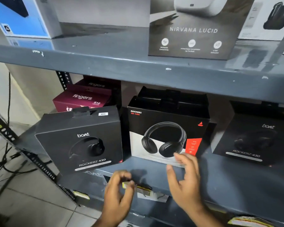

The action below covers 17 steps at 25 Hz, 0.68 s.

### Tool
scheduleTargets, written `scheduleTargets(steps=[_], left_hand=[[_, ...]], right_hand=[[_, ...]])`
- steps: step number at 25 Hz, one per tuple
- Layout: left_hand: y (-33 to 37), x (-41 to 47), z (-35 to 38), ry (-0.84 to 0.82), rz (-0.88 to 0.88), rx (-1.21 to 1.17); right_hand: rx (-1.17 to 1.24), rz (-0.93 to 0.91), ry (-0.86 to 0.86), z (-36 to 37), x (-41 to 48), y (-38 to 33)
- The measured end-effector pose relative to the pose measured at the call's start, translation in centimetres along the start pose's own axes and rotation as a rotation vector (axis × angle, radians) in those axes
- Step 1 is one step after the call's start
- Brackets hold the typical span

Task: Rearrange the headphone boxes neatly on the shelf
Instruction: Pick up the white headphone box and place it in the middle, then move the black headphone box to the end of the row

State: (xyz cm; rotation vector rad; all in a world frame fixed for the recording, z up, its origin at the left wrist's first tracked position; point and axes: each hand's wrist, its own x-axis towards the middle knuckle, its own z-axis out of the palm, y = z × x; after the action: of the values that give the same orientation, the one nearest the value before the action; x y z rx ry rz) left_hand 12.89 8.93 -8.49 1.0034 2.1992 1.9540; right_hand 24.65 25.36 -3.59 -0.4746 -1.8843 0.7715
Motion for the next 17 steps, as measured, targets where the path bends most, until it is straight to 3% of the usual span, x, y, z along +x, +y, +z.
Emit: scheduleTargets(steps=[4, 7, 10, 14, 17], left_hand=[[-1.3, -2.9, -6.4, 0.365, 0.059, 0.022], [-1.9, -0.2, -11.2, 0.611, -0.210, 0.061], [-2.1, 2.7, -13.9, 0.509, -0.402, -0.010], [-1.5, 3.9, -13.5, 0.350, -0.392, -0.022], [-0.2, 2.2, -13.5, 0.372, -0.339, -0.055]], right_hand=[[0.108, 0.084, -0.501, 4.1, 0.0, -1.7], [0.160, 0.296, -0.653, 8.0, 1.1, -3.0], [0.238, 0.462, -0.698, 11.0, 2.7, -4.3], [0.221, 0.478, -0.773, 12.3, 2.8, -4.9], [0.236, 0.463, -0.733, 11.2, 1.9, -5.2]])
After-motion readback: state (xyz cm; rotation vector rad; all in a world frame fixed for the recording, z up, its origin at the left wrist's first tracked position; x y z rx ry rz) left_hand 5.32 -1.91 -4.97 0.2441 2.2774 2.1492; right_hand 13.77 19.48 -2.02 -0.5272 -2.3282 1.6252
